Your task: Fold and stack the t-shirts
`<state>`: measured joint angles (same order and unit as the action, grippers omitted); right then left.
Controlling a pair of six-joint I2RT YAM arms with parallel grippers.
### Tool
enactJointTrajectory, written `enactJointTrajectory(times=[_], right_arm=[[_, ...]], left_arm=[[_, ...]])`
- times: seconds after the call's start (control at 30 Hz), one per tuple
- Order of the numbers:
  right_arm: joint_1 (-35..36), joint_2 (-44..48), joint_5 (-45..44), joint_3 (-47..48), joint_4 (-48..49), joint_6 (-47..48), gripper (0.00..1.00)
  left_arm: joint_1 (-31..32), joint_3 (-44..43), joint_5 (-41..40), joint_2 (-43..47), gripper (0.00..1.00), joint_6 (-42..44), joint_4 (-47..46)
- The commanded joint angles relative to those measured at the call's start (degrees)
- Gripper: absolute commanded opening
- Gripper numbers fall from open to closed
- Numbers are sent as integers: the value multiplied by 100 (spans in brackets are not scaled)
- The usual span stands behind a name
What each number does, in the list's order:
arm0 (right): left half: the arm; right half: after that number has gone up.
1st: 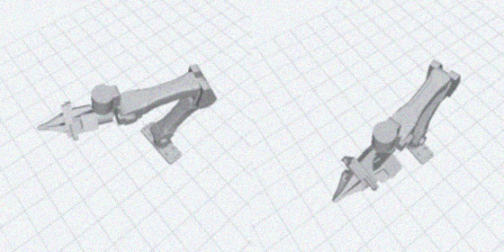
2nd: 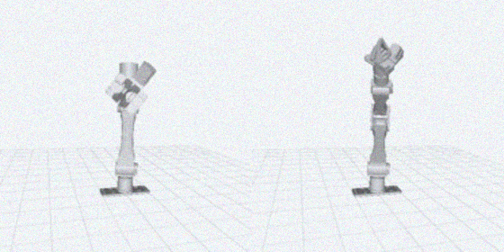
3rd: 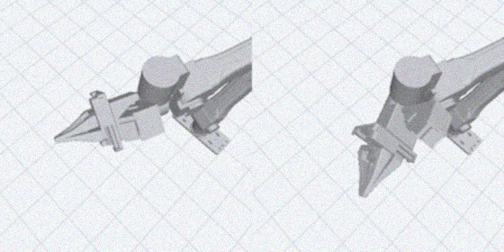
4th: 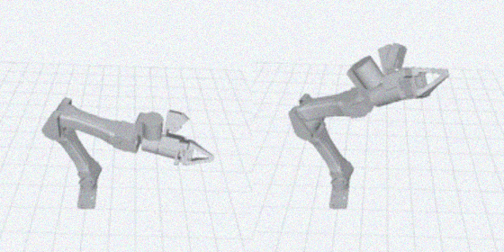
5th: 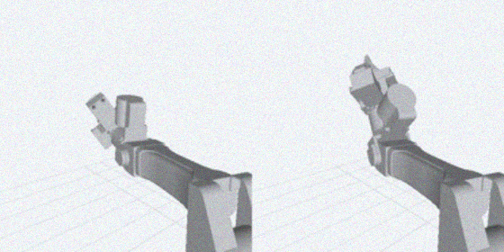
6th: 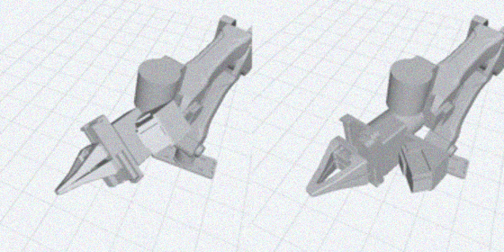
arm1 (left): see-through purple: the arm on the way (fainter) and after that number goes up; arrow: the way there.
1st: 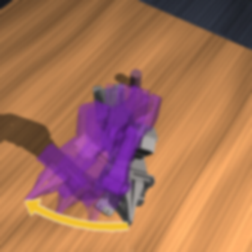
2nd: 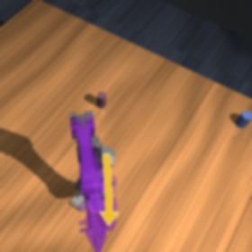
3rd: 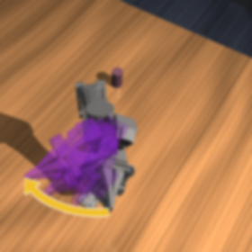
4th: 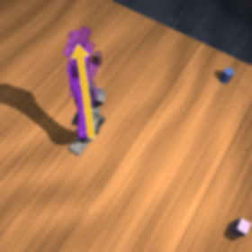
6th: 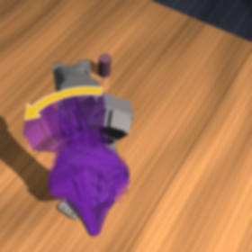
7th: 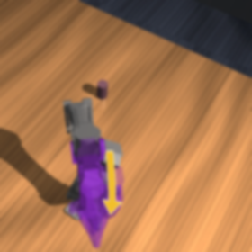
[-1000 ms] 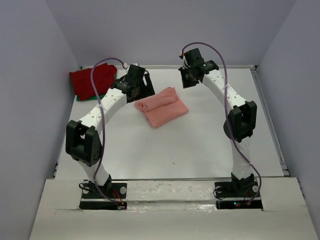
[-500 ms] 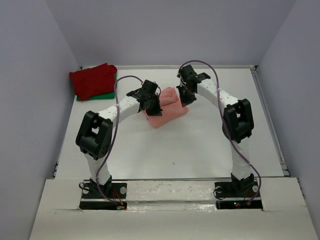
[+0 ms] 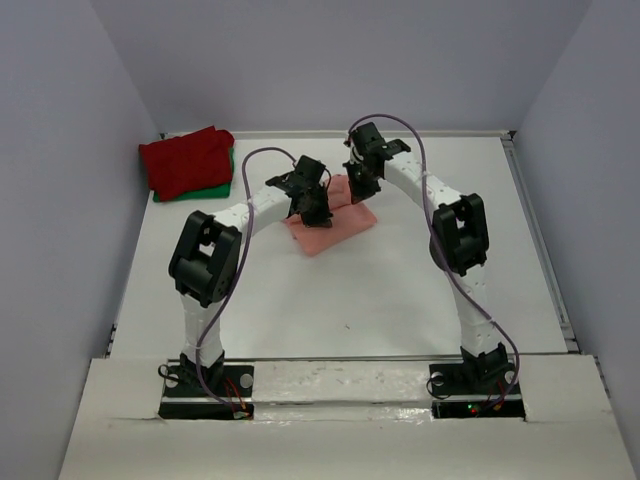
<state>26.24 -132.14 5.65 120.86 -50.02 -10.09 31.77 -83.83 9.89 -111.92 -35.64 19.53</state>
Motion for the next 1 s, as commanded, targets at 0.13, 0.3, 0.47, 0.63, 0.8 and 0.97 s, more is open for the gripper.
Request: enactJointTrajectory(times=[0.13, 0.3, 0.47, 0.63, 0.8, 0.97], right_arm=[[22, -488, 270, 535, 62, 103, 0], [22, -594, 401, 316, 203, 77, 0], [22, -533, 402, -62, 388, -2, 0], [74, -339, 367, -528, 555, -11, 0], [74, -269, 270, -747, 590, -2, 0], [74, -164, 252, -888, 590, -20, 0]], left_arm=[[-13, -213, -198, -58, 0, 101, 113], [-65, -63, -295, -111, 0, 101, 77], [-127, 69, -619, -85, 0, 75, 103], [-188, 104, -1225, -146, 0, 83, 200], [-382, 148, -1322, -251, 0, 110, 156], [-426, 271, -1376, -418, 0, 92, 95]])
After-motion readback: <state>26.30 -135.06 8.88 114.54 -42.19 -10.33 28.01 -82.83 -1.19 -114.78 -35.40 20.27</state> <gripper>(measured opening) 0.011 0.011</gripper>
